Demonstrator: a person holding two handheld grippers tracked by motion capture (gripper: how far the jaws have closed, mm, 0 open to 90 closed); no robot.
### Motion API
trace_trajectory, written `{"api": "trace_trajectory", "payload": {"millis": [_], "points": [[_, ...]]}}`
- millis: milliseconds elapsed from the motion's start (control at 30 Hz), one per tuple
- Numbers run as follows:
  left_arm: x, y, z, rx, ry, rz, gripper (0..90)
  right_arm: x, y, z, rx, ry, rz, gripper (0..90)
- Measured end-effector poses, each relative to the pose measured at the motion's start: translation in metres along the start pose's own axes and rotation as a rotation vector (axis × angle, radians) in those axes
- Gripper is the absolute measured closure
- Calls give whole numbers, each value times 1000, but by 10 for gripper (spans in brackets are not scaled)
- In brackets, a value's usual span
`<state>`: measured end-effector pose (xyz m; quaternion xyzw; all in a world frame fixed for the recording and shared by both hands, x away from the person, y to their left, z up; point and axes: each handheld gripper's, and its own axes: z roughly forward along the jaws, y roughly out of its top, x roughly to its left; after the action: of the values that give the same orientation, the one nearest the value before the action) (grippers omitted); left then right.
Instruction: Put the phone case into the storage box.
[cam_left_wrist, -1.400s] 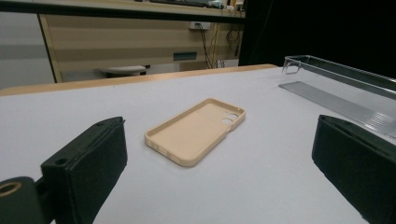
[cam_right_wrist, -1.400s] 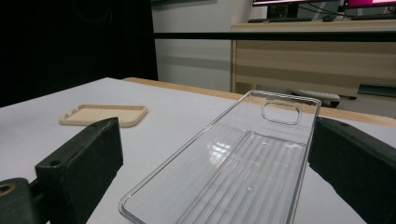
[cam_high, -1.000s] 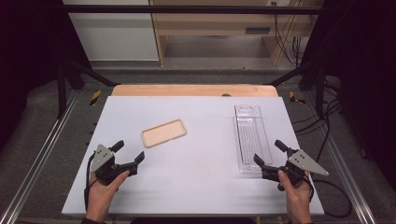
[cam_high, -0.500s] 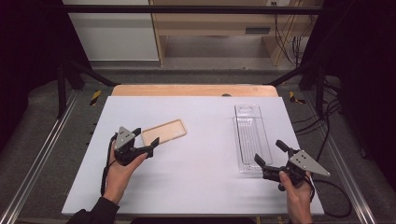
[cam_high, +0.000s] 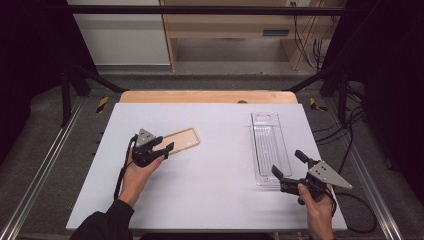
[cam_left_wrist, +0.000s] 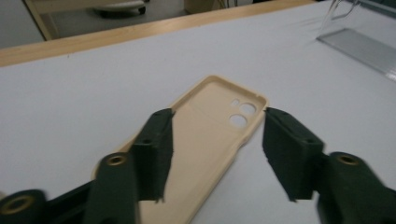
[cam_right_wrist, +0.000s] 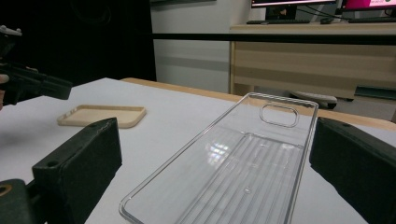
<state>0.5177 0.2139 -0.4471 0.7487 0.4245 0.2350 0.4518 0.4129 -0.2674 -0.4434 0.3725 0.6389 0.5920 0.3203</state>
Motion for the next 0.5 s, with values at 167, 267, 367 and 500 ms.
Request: {"api": "trace_trajectory", "payload": {"millis": [167, 267, 367, 500], "points": [[2, -1, 3, 31, 17, -20, 730, 0, 0, 0, -3, -1, 6, 26], [3, -5, 10, 80, 31, -19, 844, 0, -1, 0, 5, -4, -1, 26], [4, -6, 12, 107, 50, -15, 893, 1, -1, 0, 8, -9, -7, 27], [10, -7, 15, 147, 59, -41, 900, 2, -1, -1, 14, -9, -11, 27]]}}
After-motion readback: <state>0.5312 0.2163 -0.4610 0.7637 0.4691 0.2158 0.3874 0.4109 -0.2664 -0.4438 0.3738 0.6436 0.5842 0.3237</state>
